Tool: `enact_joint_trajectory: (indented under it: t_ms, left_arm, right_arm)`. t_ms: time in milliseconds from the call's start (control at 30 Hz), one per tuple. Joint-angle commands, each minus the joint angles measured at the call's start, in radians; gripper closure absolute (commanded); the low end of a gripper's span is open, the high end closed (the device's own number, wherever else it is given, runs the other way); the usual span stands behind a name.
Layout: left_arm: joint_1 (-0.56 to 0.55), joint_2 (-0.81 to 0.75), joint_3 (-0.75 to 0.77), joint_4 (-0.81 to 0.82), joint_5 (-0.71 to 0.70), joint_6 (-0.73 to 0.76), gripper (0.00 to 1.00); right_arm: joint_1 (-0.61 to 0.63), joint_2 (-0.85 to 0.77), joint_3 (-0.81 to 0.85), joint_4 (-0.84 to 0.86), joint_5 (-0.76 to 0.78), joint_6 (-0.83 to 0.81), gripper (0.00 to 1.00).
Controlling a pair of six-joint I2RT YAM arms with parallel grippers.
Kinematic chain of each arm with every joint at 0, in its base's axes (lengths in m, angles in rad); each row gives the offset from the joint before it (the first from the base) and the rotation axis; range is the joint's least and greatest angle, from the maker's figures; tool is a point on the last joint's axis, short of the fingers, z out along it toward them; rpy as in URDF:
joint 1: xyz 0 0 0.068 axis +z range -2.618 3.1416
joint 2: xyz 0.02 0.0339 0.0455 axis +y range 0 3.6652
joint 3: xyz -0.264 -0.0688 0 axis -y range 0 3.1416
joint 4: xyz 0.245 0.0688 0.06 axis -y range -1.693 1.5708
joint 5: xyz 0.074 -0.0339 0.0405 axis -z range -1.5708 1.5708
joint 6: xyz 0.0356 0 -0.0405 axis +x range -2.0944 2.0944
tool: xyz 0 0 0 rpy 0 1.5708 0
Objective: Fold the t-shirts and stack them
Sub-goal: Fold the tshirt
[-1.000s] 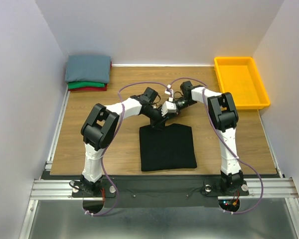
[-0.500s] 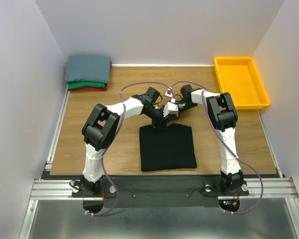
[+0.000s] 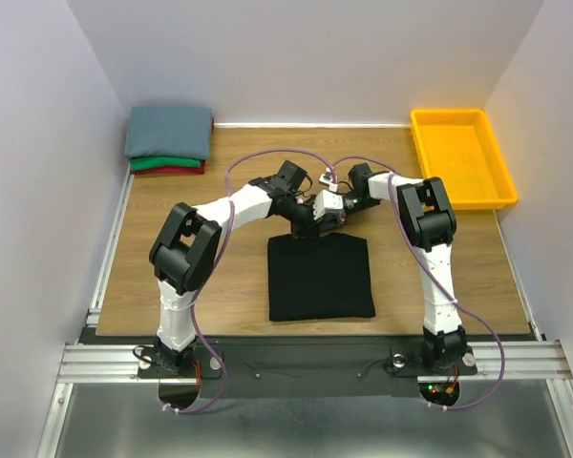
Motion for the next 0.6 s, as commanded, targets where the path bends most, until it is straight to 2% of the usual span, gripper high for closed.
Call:
enact_joint_trajectory:
  t_ms: [0, 400, 567]
  left_arm:
    - [-0.002, -0.082, 0.069, 0.046, -0.049, 0.034, 1.00]
    - [0.024, -0.025, 0.063, 0.132, -0.092, 0.072, 1.00]
    - [0.025, 0.047, 0.101, 0.092, -0.062, 0.095, 1.00]
  right_arm:
    - [0.055, 0.117, -0.078, -0.034, 0.107, -0.021, 0.82]
    - [0.068, 0.117, -0.087, -0.035, 0.113, -0.021, 0.83]
    - [0.048, 0.075, -0.034, -0.035, 0.231, 0.002, 0.80]
